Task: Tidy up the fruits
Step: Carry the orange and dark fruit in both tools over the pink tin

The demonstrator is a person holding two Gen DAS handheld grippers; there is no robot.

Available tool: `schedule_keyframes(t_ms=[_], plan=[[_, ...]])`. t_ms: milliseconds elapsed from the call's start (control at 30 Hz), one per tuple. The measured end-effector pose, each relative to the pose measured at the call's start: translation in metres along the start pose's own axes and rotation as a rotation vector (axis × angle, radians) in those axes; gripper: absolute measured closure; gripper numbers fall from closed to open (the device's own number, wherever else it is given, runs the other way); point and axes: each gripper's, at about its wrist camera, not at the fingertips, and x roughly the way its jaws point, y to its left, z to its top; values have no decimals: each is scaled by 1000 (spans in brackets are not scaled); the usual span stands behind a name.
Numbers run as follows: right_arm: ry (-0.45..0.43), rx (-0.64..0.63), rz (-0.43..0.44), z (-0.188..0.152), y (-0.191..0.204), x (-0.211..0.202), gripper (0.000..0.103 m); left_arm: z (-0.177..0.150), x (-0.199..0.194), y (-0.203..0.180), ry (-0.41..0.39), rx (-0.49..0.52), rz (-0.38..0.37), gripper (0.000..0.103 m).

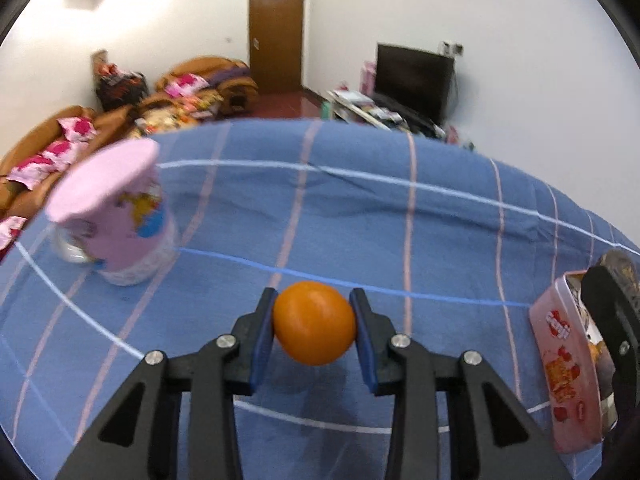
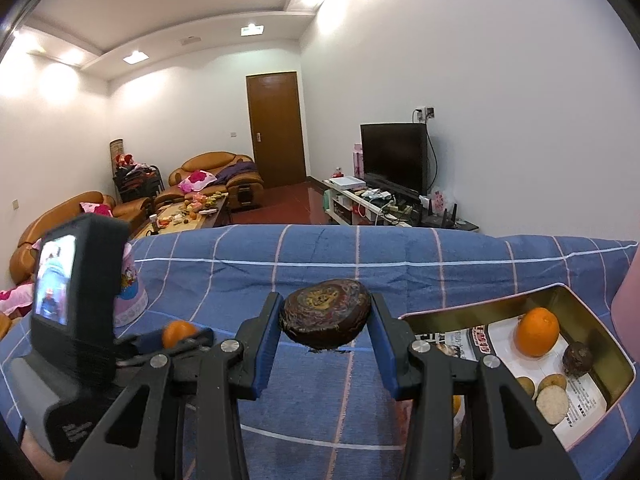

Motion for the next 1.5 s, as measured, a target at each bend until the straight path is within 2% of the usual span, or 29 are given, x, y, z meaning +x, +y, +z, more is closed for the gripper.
schedule_keyframes(t_ms=[267,967,1500], plan=[[-3,-35,33,-5,4,0,58,-9,-31,12,-126,16,93,65],[-18,-70,15,-16,12,-27,58,-26,-61,13,-203,9,126,65],[-15,-61,-13,-24,-4,-45,58,-43,-78,-11,-250,61,122,65]])
